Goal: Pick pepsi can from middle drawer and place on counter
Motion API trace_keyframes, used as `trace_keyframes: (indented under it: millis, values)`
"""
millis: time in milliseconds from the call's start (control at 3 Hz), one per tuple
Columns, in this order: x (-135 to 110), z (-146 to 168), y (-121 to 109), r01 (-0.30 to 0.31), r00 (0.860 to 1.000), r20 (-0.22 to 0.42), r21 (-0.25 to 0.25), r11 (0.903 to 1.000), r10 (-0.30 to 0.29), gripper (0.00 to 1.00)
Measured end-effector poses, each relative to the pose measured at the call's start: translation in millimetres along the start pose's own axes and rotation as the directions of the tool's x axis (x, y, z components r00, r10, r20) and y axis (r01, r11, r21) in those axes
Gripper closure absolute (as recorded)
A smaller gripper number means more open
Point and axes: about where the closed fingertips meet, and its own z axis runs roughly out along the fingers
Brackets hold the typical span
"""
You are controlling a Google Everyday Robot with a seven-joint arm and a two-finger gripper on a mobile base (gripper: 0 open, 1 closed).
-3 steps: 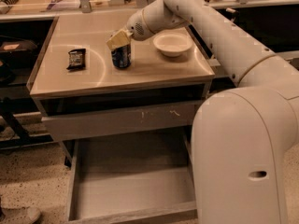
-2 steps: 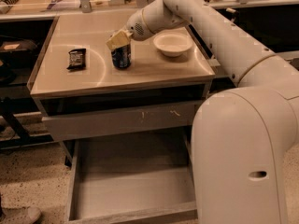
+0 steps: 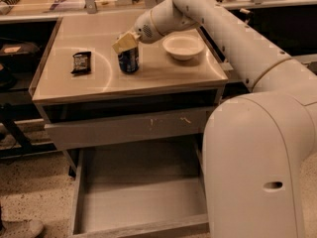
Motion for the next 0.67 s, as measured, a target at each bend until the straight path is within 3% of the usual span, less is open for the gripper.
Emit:
trace_keyframes:
  millis: [333,667]
  values:
    - [0.0,0.1,0.0,0.000,1.000,0.000,0.000,1.0000,0.000,0.11]
    - [0.0,0.1,0.0,0.000,1.000,0.000,0.000,1.0000,0.000,0.00]
